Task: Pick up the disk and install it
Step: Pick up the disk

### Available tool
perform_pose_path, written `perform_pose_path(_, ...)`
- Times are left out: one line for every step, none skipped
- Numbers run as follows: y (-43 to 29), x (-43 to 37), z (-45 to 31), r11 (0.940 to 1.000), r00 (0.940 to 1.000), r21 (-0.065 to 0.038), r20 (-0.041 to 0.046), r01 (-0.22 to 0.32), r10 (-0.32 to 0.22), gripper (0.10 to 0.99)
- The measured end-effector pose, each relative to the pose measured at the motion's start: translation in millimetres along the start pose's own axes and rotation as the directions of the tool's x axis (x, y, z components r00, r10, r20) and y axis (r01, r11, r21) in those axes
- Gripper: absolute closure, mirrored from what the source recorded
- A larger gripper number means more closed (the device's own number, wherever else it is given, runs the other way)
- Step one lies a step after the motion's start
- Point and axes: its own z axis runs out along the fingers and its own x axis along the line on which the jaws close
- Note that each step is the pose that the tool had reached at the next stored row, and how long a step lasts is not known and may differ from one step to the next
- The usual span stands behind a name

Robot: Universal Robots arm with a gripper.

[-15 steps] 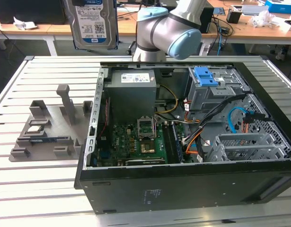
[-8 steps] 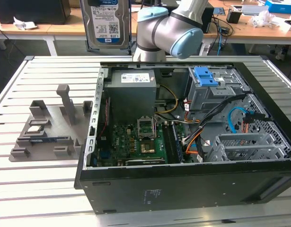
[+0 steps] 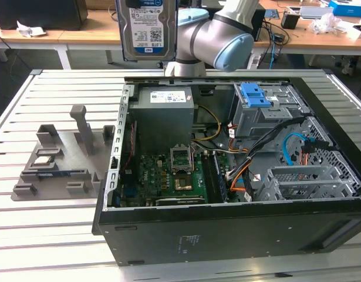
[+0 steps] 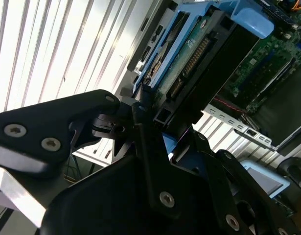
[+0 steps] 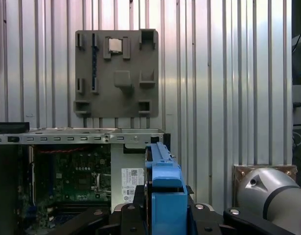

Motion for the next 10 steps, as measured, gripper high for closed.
perform_pose_path(-3.6,-0.1,0.0,1.0,1.0,0.0,0.0,0.0,0.0,0.722)
perform_pose_path(-8.5,-0.1,0.0,1.0,1.0,0.0,0.0001,0.0,0.0,0.722)
perform_pose_path(-12.0,-0.2,-0.1,1.0,1.0,0.0,0.0,0.0,0.0,0.722)
perform_pose_path(-15.2,-0.3,-0.1,1.0,1.0,0.0,0.0,0.0,0.0,0.722)
perform_pose_path(-18.4,-0.3,-0.1,1.0,1.0,0.0,0.0,0.0,0.0,0.722)
perform_pose_path(-22.1,-0.4,-0.2,1.0,1.0,0.0,0.0,0.0,0.0,0.722)
perform_pose_path(-25.6,-0.5,-0.2,1.0,1.0,0.0,0.0,0.0,0.0,0.722)
perform_pose_path(-32.5,-0.6,-0.3,1.0,1.0,0.0,0.0,0.0,0.0,0.722)
perform_pose_path(-39.9,-0.7,-0.3,1.0,1.0,0.0,0.0,0.0,0.0,0.722)
perform_pose_path(-44.6,-0.8,-0.4,1.0,1.0,0.0,0.0,0.0,0.0,0.722)
